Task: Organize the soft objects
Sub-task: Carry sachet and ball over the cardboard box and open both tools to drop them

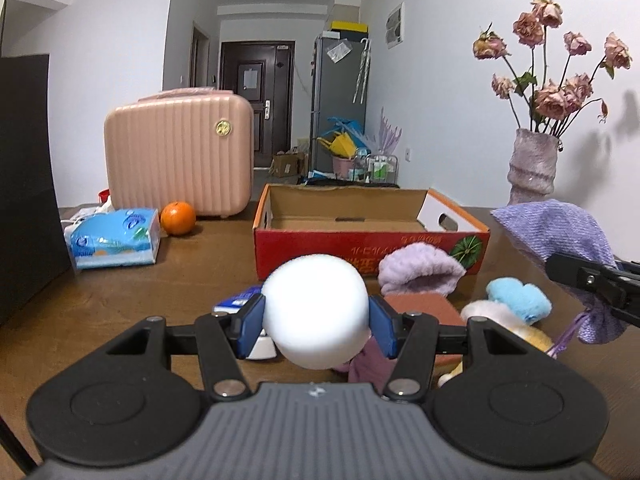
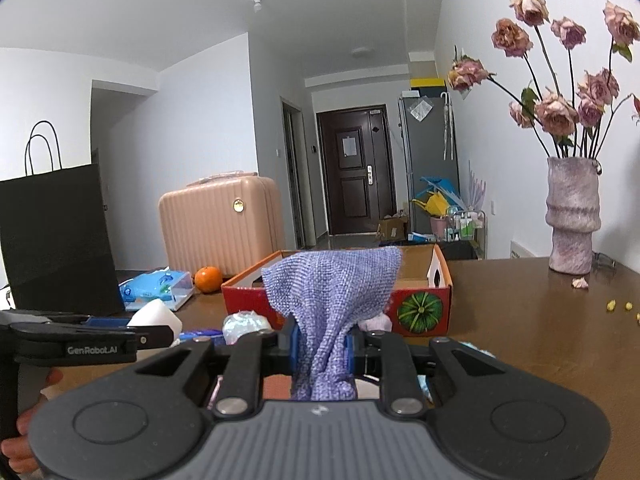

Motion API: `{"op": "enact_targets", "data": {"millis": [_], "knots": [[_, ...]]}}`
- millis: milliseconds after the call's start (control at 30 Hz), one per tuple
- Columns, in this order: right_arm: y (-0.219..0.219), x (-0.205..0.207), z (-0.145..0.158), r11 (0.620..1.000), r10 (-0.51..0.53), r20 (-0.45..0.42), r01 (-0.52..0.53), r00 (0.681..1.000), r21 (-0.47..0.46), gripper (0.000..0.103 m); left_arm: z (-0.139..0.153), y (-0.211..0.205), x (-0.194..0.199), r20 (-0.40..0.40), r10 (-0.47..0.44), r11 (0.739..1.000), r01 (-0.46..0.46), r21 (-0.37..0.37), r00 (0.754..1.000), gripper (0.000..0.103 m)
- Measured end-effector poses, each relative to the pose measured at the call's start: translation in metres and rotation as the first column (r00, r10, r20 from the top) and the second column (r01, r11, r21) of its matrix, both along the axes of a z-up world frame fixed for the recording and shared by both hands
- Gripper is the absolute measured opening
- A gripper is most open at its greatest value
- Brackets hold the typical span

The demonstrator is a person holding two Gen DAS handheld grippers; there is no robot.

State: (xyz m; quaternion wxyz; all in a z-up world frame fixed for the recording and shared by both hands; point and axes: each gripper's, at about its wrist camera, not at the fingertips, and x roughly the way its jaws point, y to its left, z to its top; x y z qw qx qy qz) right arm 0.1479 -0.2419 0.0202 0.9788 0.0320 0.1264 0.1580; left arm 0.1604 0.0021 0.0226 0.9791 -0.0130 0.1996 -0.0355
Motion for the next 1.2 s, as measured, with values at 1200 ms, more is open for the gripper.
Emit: {"op": "enact_targets", "data": {"millis": [1200], "knots": [[0.004, 0.080, 0.040, 0.997, -0.048, 0.097, 0.041, 0.994, 0.071, 0.020, 0.053, -0.036, 0.082, 0.114, 0.032, 0.992, -0.018, -0.125, 0.993, 0.057]]}}
